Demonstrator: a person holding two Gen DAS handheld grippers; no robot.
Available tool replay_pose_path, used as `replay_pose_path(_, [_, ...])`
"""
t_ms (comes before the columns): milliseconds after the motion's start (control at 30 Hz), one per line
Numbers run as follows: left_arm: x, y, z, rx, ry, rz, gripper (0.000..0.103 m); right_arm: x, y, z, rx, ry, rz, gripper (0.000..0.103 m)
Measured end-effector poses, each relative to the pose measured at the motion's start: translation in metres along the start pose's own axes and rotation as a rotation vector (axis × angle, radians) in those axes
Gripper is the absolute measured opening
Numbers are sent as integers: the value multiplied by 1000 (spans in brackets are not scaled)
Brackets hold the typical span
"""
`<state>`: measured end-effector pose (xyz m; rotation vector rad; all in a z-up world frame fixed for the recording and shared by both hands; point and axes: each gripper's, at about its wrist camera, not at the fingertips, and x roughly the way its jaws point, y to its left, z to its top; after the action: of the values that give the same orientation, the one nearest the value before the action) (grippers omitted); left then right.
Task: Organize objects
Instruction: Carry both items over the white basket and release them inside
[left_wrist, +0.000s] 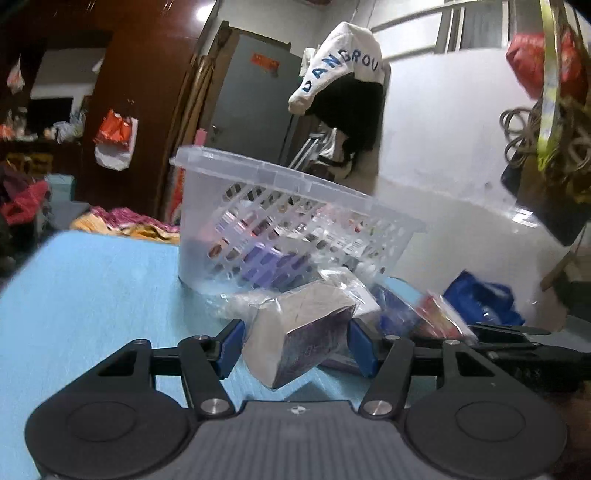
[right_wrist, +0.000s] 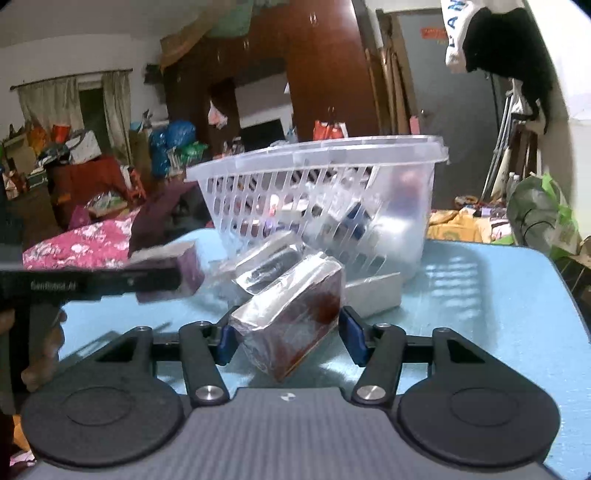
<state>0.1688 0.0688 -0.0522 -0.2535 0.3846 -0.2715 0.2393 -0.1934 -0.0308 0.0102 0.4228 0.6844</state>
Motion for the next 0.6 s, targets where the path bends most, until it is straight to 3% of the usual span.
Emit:
replay_pose_path(67, [-2,4,1,-19,-14,-33,64,-3,-1,-1,6,-22,-5,35])
replay_pose_path(300, [-1,2,-1,1,-23,-29,64,-6,-2,-2,17,-54,-14,30])
replay_pose_path(600, [-11,2,-5,18,-71,-53,64,-25,-3,-9,31,-196,-51,29])
